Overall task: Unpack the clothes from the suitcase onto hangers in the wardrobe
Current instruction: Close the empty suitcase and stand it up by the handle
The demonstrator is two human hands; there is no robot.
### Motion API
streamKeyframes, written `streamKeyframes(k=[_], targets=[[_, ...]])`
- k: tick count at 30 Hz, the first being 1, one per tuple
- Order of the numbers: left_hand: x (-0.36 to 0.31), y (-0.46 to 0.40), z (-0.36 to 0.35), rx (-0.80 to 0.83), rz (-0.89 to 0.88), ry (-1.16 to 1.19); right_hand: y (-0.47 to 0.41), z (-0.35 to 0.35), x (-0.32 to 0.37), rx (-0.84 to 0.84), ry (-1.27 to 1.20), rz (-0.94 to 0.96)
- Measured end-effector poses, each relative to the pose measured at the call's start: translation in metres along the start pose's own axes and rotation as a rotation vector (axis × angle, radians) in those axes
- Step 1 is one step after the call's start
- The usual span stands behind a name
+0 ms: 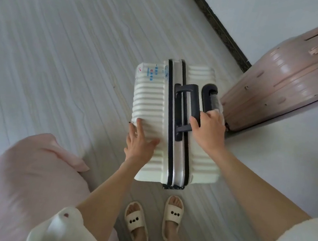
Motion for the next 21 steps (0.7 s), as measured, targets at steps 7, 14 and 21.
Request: streamKeyframes(k=[7, 14, 21], targets=[[-0.023, 0.012, -0.022, -0.116, -0.211, -0.413, 0.043, -0.046, -0.057, 0.073, 0.133, 0.074], [-0.015, 0.008, -0.041, -0.155, -0.245, -0.528, 0.05, -0.065, -0.052, -0.171, 0.205, 0.067], [-0.031, -0.036, -0.024, -0.168, -0.333, -0.609, 0.02, -0.064, -0.037, -0.291, 0.137, 0.008]])
Point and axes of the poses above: each hand's wrist, its own y-axis away from the middle knuckle, its own z-axis out of the back of the hand, x = y × z, the point moved 7 cm from there along -y, towards the middle knuckle, and after that the axes turned 7 degrees about -z, right-handed, at the moved point
